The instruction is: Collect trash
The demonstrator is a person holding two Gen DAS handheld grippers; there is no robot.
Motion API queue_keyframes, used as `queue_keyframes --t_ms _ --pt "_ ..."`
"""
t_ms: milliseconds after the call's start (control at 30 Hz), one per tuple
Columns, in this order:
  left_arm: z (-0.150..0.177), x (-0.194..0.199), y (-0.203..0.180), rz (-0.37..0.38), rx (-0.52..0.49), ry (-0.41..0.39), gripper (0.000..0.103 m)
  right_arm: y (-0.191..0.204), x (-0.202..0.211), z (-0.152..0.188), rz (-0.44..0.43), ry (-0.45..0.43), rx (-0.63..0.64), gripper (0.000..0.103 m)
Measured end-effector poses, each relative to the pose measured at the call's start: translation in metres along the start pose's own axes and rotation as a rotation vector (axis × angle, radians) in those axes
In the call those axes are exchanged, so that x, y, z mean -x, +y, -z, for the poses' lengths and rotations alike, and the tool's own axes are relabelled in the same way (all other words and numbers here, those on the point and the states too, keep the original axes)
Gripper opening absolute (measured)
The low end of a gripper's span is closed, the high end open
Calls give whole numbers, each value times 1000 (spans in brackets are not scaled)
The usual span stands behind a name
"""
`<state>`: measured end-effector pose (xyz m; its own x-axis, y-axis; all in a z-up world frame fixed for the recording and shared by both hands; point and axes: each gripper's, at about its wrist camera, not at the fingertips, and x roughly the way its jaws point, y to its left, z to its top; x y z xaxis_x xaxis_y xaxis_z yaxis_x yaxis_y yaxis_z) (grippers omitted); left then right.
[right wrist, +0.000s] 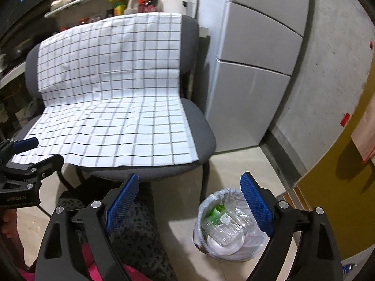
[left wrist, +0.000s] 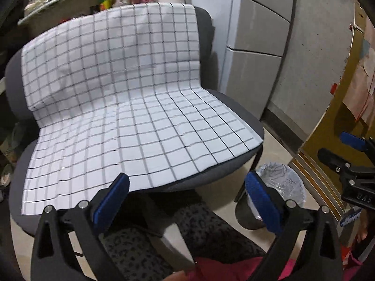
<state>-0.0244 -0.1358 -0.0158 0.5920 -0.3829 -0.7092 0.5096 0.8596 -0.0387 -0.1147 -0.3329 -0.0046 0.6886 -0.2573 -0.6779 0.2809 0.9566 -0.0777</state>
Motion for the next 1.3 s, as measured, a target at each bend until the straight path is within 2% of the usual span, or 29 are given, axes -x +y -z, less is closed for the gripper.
queue_keyframes --t_ms 133,267,500,1300 --pt "-1 23 8 -45 0 -34 96 7 14 -7 -50 -21 0 88" --pt "-2 39 17 -92 6 -57 96 14 25 -13 -58 -51 19 88" --pt "-4 39 32 -128 52 -46 96 19 25 -16 -65 -57 32 88" --pt "-4 41 33 -136 68 -47 96 20 22 -14 -68 -53 21 88"
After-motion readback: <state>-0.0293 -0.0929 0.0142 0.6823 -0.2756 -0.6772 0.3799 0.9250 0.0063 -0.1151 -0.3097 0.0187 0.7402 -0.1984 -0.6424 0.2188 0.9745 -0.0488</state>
